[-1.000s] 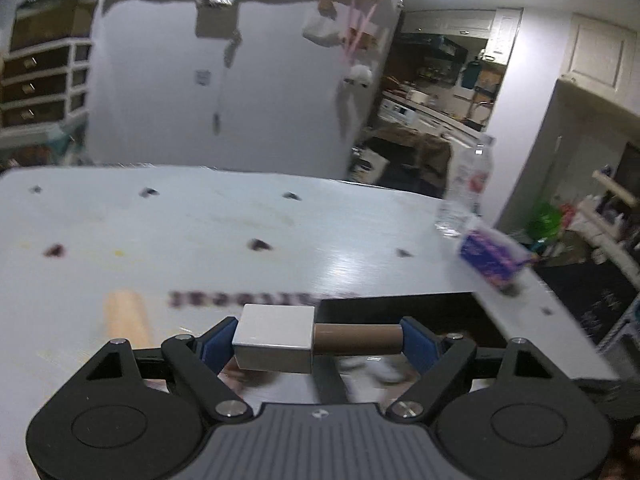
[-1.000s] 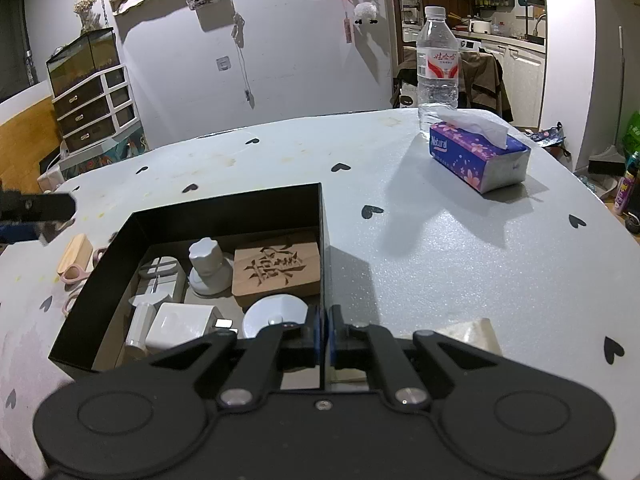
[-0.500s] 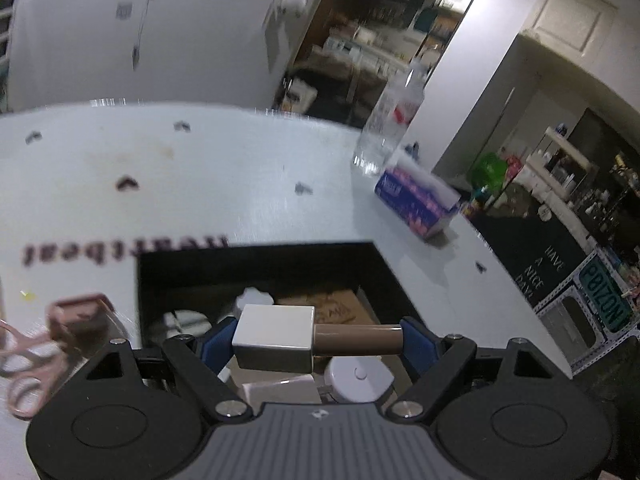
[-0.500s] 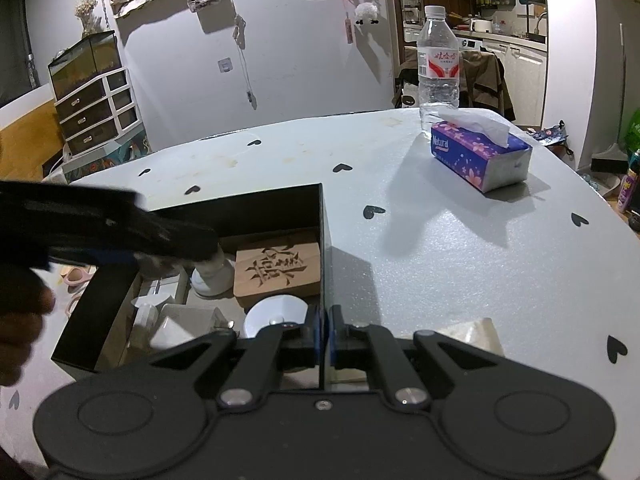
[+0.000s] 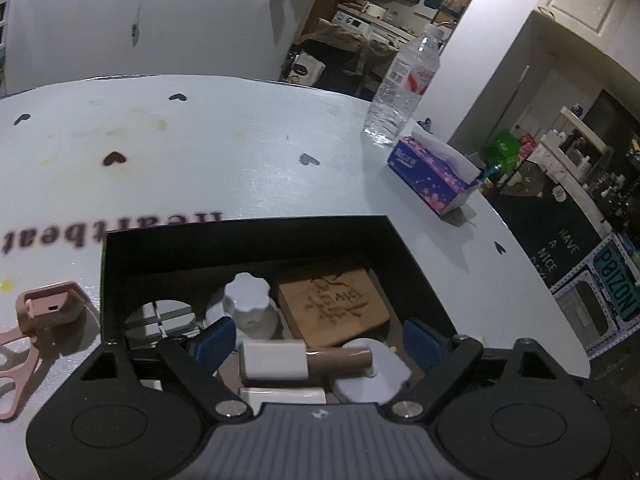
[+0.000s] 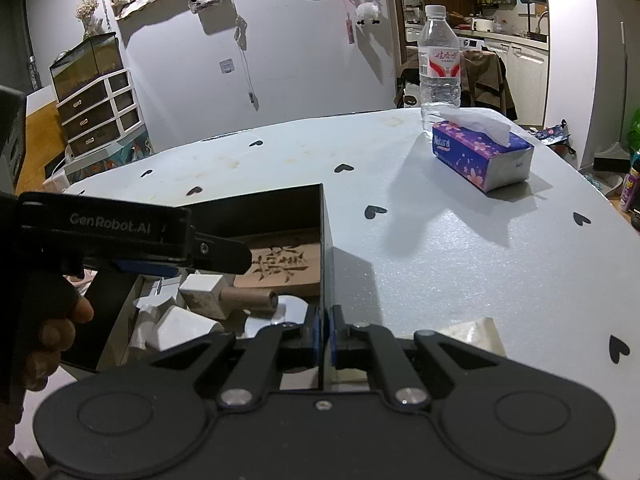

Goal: Organize rigid objects
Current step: 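Carry the rod-and-block piece into the box and release it, then move the left gripper to the pink eyelash curler and grasp it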

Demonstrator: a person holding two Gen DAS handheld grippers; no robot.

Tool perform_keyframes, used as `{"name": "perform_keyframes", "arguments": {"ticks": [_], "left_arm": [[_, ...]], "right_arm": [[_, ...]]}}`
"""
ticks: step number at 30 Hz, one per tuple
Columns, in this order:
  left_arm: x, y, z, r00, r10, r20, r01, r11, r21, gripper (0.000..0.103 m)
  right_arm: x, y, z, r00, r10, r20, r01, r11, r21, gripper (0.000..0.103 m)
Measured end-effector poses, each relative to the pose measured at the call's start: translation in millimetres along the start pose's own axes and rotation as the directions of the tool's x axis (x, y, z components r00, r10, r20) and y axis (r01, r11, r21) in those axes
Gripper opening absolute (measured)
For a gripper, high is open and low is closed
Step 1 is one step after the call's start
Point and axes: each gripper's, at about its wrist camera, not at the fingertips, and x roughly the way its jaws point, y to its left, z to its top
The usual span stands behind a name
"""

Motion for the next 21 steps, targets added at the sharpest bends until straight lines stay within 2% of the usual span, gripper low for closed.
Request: {"name": "perform_keyframes", "arguments": {"ticks": [6, 15, 21], "left_arm": [[-3.0, -2.8, -0.4, 1.0, 0.026, 0.011, -0.026, 1.0, 0.017, 0.097], [-18.6, -7.6, -1.7, 0.999, 0.024, 0.037, -0.025, 0.999, 0.036, 0.098], [-34.2, -14.6, -7.9, 0.998, 0.023, 0.059, -0.027, 0.997, 0.068, 0.102]], "right_arm": [[0.0, 0.0, 0.0, 1.0, -0.001, 0.0, 0.001, 1.0, 0.0, 0.005], [0.2, 0.1, 0.1, 1.0, -0.002, 0.0, 0.002, 1.0, 0.001, 0.005], [0.3, -0.5, 0.4, 1.0, -0.004, -0.001, 0.004, 1.0, 0.0, 0.005]]}}
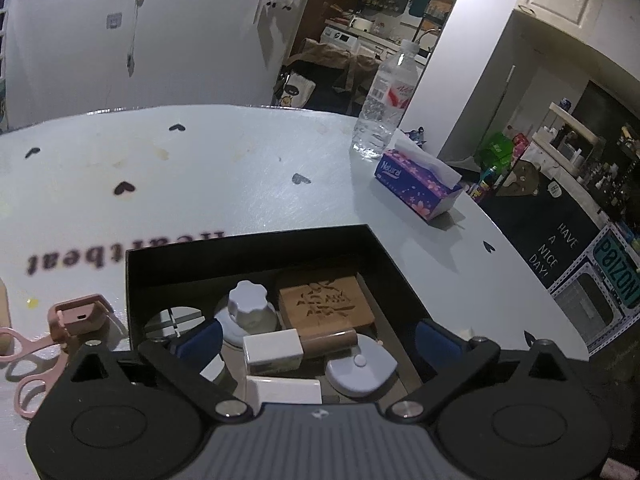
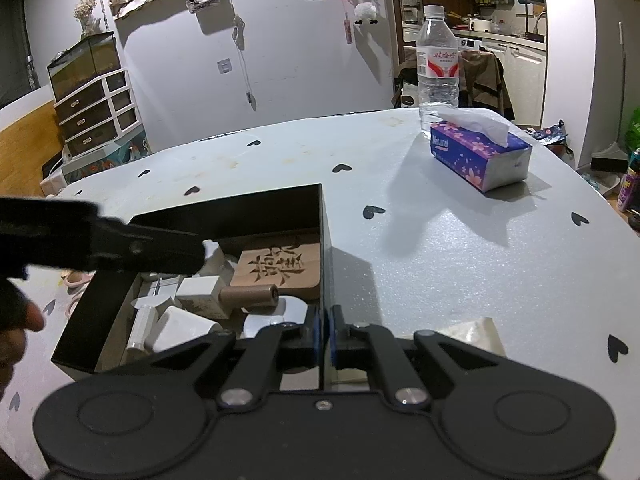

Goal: Organize rigid objects
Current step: 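Move the left gripper to the pink eyelash curler and grasp it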

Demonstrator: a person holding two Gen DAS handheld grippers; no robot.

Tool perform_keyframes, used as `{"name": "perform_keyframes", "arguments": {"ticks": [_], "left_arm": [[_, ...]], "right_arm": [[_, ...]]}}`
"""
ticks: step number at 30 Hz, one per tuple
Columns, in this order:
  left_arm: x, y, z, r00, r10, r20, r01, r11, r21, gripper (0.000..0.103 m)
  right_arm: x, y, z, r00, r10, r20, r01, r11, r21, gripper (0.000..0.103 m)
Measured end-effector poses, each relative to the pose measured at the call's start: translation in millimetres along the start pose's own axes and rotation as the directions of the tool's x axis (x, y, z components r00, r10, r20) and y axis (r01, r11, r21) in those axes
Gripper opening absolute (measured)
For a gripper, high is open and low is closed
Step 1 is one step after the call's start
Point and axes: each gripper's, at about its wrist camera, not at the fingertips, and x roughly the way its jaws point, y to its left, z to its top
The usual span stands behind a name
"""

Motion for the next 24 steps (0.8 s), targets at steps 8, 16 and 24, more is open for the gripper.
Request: {"name": "perform_keyframes", "arguments": {"ticks": [8, 16, 24], "left_arm": [[-29.5, -4.2, -6.8, 0.998, 0.022, 0.052, -0.024, 0.999, 0.045, 0.103], [-56.6, 15.9, -18.4, 0.991, 0.08, 0.105, -0.083, 0.996, 0.017, 0.103], [-81.9, 61.3, -33.3, 0.972, 0.17, 0.164, -0.159, 0.984, -0.079, 0.103]], "right_arm": [[-0.3, 1.2, 0.4, 1.0, -0.011, 0.0, 0.011, 1.0, -0.001, 0.005], [-1.2, 2.3, 0.1, 1.0, -0.014, 0.0, 0.014, 1.0, -0.001, 0.005], [-2.8, 2.8, -0.7, 1.0, -0.021, -0.001, 0.021, 1.0, -0.006, 0.004]]}}
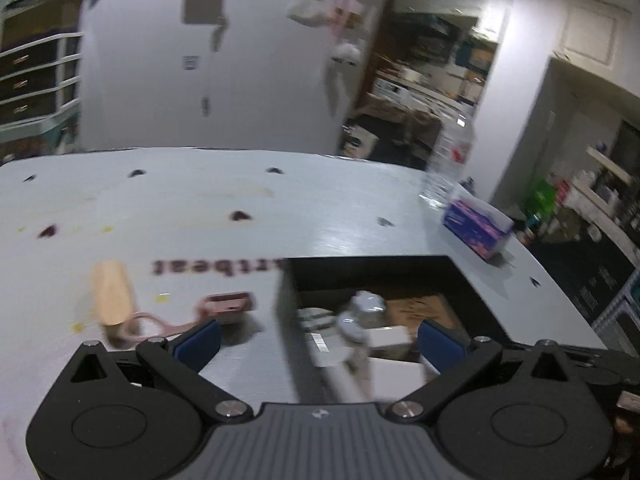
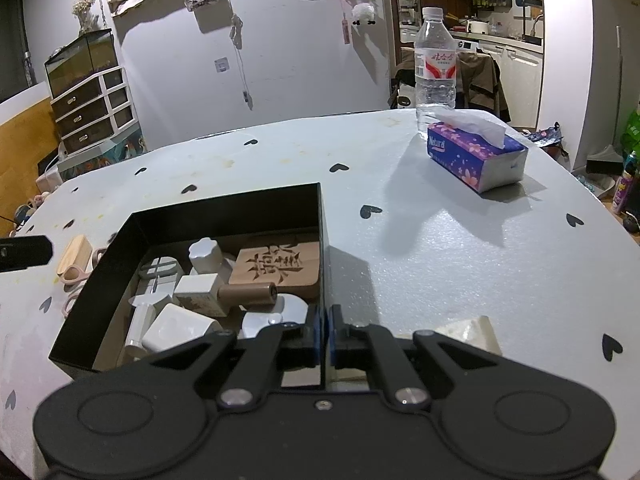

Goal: Organize rigid objects
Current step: 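Move the left gripper to the pink eyelash curler and grasp it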

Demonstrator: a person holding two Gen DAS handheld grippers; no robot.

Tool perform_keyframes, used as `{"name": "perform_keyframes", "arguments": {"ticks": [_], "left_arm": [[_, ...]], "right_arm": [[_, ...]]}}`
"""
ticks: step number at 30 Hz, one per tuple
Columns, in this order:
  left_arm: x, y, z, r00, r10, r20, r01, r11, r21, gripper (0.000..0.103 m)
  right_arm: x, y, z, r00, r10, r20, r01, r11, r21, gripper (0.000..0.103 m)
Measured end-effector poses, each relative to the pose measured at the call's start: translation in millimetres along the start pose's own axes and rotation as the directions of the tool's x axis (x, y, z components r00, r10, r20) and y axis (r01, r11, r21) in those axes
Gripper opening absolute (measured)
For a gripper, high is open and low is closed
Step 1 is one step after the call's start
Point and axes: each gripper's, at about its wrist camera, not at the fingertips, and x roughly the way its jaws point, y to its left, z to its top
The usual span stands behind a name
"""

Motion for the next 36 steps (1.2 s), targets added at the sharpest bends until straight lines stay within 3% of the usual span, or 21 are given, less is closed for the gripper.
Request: {"name": "perform_keyframes", "arguments": {"ticks": [9, 15, 19, 27, 30, 36], "left_arm": [[-1.4, 47.7, -15.1, 0.987, 0.152, 0.052, -0.152, 0.988, 0.001, 0.103], [22.0, 60.5, -25.3, 0.971, 0.234, 0.052, -0.238, 0.966, 0.099, 0.103], [41.0, 58.7, -30.4, 0.966, 0.249, 0.072, -0.258, 0.947, 0.192, 0.101], [79.9, 55.0, -29.2, 0.973, 0.226, 0.04, -0.227, 0.922, 0.314, 0.087], [89.3, 52.5, -26.7, 0.974, 0.221, 0.04, -0.221, 0.91, 0.351, 0.077], [96.2, 54.5, -21.1, 0.983, 0.181, 0.017, -0.176, 0.926, 0.334, 0.042]], "right_arm": [[-0.4, 0.4, -0.4, 1.0, -0.001, 0.0, 0.001, 1.0, 0.0, 0.004], [0.0, 0.9, -0.3, 1.0, -0.003, -0.003, 0.003, 1.0, 0.0, 0.004], [0.4, 1.3, -0.3, 1.0, -0.006, -0.005, 0.006, 1.0, -0.001, 0.004], [3.0, 1.5, -0.4, 1.0, -0.006, -0.009, 0.006, 1.0, 0.001, 0.004], [5.3, 1.8, -0.1, 1.0, -0.008, -0.012, 0.008, 1.0, 0.001, 0.005], [8.2, 1.5, 0.7, 1.0, -0.008, -0.018, 0.008, 1.0, 0.006, 0.005]]}}
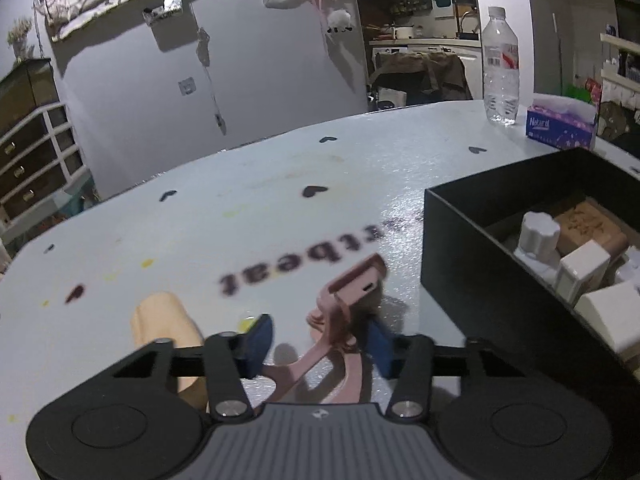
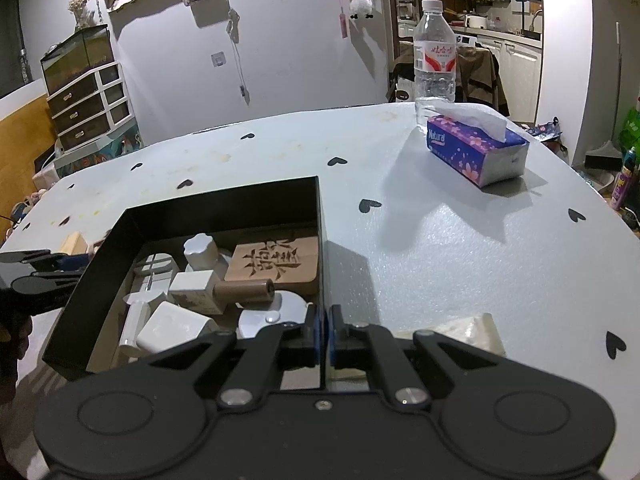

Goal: Organize rigid objects
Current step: 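Move the left gripper to the pink eyelash curler and grasp it, then carry the pink curler into the box and open the left gripper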

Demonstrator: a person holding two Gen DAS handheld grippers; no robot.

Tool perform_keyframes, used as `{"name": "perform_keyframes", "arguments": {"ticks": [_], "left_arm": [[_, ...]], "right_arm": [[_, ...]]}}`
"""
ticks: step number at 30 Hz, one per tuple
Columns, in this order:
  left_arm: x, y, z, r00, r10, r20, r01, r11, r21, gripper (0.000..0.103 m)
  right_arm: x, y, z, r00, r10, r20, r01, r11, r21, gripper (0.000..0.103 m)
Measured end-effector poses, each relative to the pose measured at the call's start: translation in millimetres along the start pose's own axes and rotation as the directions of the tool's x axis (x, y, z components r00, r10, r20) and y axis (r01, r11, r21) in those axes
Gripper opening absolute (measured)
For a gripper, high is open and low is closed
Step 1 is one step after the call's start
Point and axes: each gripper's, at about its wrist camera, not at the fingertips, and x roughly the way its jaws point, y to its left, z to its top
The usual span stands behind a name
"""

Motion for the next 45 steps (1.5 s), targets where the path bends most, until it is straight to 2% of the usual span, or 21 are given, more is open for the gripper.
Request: {"name": "perform_keyframes", "arguments": {"ticks": [1, 8, 12, 16, 18, 21, 24, 32, 35, 38, 41, 45], "left_arm": [[-0.3, -0.3, 0.0, 1.0, -0.007, -0.001, 0.007, 1.0, 0.0, 0.03], [-2.8, 5.6, -0.4, 1.0, 0.0, -0.015, -0.001, 0.999, -0.048, 0.03], [-17.5, 13.1, 6.2, 1.0, -0.007, -0.003, 0.007, 0.995, -0.103, 0.029], [-50.0, 9.4, 23.5, 0.996, -0.07, 0.062, 0.077, 0.991, -0.111, 0.029], [-67.0, 2.2, 32.6, 0.987, -0.127, 0.097, 0.136, 0.987, -0.09, 0.029], [-86.4, -13.9, 44.1, 0.965, -0.222, 0.136, 0.23, 0.972, -0.041, 0.029], [-94.4, -33.7, 49.8, 0.941, -0.31, 0.136, 0.312, 0.95, 0.008, 0.029], [-70.7, -81.5, 53.8, 0.872, -0.49, 0.02, 0.487, 0.87, 0.077, 0.029], [-54.8, -95.6, 53.7, 0.841, -0.539, -0.058, 0.541, 0.84, 0.048, 0.029], [-40.1, -105.1, 54.3, 0.799, -0.587, -0.135, 0.591, 0.806, -0.006, 0.03], [-32.7, -106.1, 56.3, 0.763, -0.625, -0.162, 0.629, 0.777, -0.036, 0.03], [-22.1, -109.8, 60.3, 0.734, -0.65, -0.194, 0.646, 0.757, -0.091, 0.03]], "right_arm": [[0.2, 0.3, 0.2, 1.0, -0.001, -0.001, 0.001, 1.0, -0.001, 0.005], [0.7, 0.3, 0.6, 1.0, 0.0, -0.002, 0.0, 1.0, 0.0, 0.005], [1.1, 1.0, 0.8, 1.0, -0.003, -0.001, 0.003, 1.0, -0.003, 0.005], [1.2, 1.2, 0.9, 1.0, -0.002, -0.001, 0.002, 1.0, -0.003, 0.005], [1.2, 1.3, 0.9, 1.0, -0.002, -0.001, 0.002, 1.0, 0.0, 0.005], [0.6, 1.0, 1.2, 1.0, 0.0, -0.002, 0.0, 1.0, 0.004, 0.005], [-2.7, 1.2, 1.4, 1.0, 0.0, 0.006, 0.0, 1.0, 0.004, 0.005], [-12.0, 1.0, 2.3, 1.0, 0.006, 0.031, -0.005, 1.0, -0.003, 0.004], [-12.3, -0.4, 2.6, 0.999, 0.012, 0.031, -0.012, 1.0, 0.003, 0.004], [-12.0, -1.4, 2.6, 0.999, 0.017, 0.033, -0.017, 1.0, 0.006, 0.004], [-11.7, -2.3, 2.3, 0.999, 0.02, 0.035, -0.021, 1.0, 0.008, 0.004], [-11.9, -2.5, 1.9, 0.999, 0.024, 0.037, -0.024, 1.0, 0.011, 0.004]]}}
